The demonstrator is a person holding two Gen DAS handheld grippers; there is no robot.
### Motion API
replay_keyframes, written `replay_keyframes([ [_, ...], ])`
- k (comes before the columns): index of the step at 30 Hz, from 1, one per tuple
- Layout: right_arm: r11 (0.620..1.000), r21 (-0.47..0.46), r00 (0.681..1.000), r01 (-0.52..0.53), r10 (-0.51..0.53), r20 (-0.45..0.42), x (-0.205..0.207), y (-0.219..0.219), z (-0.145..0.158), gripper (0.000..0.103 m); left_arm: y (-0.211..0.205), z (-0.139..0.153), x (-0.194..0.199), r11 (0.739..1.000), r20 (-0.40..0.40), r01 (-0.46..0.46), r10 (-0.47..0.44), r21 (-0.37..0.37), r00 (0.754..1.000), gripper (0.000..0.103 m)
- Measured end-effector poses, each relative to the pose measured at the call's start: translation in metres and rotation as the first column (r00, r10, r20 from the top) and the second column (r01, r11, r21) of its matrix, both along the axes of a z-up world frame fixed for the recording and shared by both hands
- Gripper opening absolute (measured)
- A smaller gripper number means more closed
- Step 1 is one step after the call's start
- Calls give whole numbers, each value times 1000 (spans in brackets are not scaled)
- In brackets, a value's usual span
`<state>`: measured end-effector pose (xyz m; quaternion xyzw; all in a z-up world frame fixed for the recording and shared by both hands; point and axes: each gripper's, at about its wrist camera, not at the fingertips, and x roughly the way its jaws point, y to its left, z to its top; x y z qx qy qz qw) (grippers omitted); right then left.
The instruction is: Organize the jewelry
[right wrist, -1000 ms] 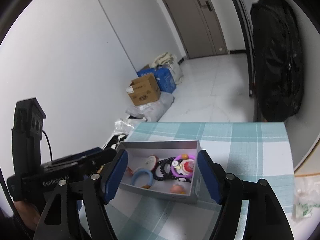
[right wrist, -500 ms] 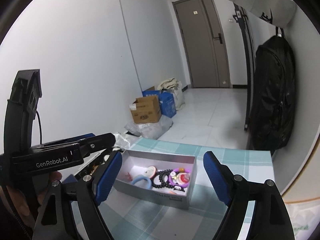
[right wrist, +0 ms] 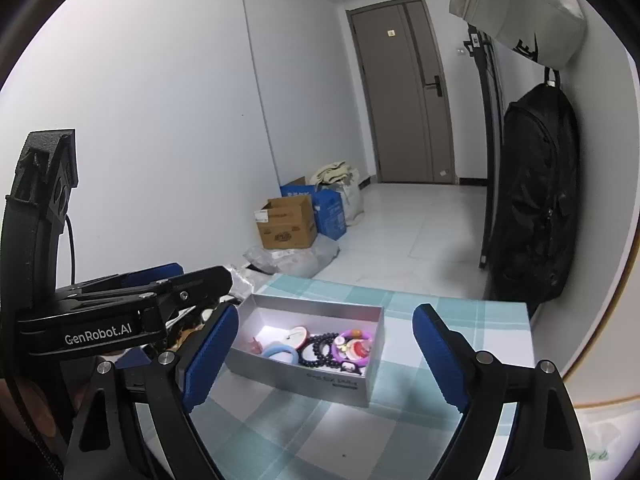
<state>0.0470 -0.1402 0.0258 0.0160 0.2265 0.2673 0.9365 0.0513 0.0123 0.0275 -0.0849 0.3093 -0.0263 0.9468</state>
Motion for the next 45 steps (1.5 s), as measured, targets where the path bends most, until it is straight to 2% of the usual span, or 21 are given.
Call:
replay_keyframes([
  [10,1000,3,1000,21,-21,1,5,-4,1,92,1,-5,6,1000,-47,-7,6,-27,999,74],
  [45,1000,-4,1000,13,-13,-12,5,-2,-4,93,4,-1,5,999,-41,-4,1,-52,999,74],
])
